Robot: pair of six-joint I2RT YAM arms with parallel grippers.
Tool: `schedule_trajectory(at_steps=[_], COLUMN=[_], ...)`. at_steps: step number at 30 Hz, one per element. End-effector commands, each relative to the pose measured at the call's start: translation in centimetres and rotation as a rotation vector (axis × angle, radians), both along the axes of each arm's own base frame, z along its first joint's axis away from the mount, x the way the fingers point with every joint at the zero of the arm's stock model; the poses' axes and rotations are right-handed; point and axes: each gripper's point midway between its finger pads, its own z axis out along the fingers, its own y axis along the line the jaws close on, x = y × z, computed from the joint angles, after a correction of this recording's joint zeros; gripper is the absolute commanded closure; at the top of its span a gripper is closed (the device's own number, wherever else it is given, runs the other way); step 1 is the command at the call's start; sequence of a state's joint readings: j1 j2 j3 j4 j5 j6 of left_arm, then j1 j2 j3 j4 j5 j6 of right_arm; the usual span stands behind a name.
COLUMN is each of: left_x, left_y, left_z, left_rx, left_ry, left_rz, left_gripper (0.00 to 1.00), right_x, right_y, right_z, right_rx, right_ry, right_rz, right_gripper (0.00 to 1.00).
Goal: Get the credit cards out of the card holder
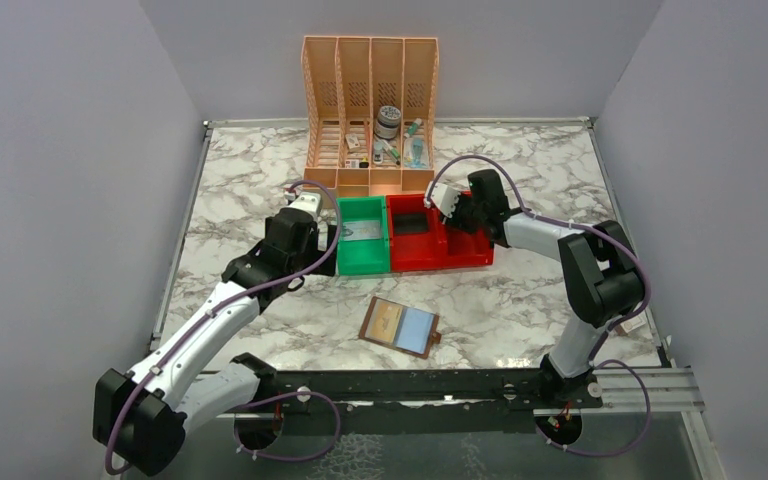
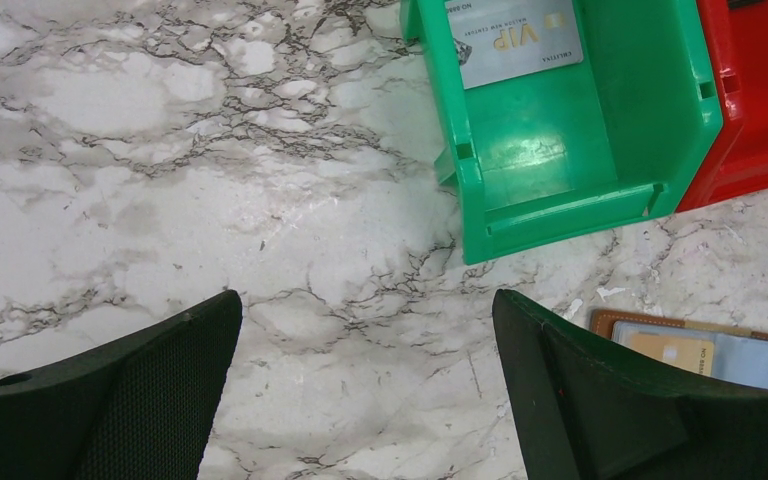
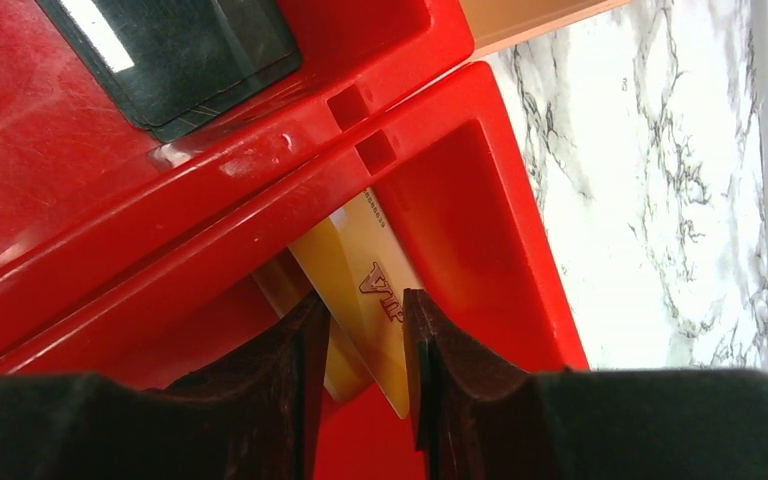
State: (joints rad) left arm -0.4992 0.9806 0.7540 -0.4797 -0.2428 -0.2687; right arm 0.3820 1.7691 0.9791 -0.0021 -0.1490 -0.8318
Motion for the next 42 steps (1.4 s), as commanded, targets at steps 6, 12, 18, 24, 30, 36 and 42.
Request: schedule_trajectory(at_steps=[6,12,18,24,30,36,42], left_x=[0.2,0.2,0.2,0.2,0.1,0.1,0.1], left_y=[-0.4,-0.6,-0.8,-0.8,-0.9,-1.0,-0.9], left_z=[-0.1,-0.3,-0.4,-0.3,-0.2,-0.1,-0.1], left_rx=[-0.01,-0.014,-0.019,-0.02,-0.03,-0.038,-0.04], left_ry=[0.001,0.012,0.018,0.018,0.019,0.018,0.015], left_rz=[-0.026,-0.035,-0.043,-0.042,-0.047,-0.049,-0.044], left_gripper=[0.01,0.01,0.01,0.01,0.01,0.01,0.01], right_x=[-1.0,-1.0,-0.9,0.2,-0.1,-1.5,-3.8], right_y=[0.4,0.8,0.6,0.3,1.4,1.1,0.6], right_z=[-0.8,-0.8,-1.3,0.6,5.1,10.8,14.3], right_rx=[0.045,0.069,0.048,0.064,0.167,0.301,0.676], right_ry=[0.066,0.085,0.101,0.028,-0.008,-0.09,-0.041], right_rz=[-0.003,-0.006,-0.01,-0.05,-0.047,-0.109,-0.389], right_gripper=[0.62,0.61,0.51,0.51,0.45,0.37,0.39])
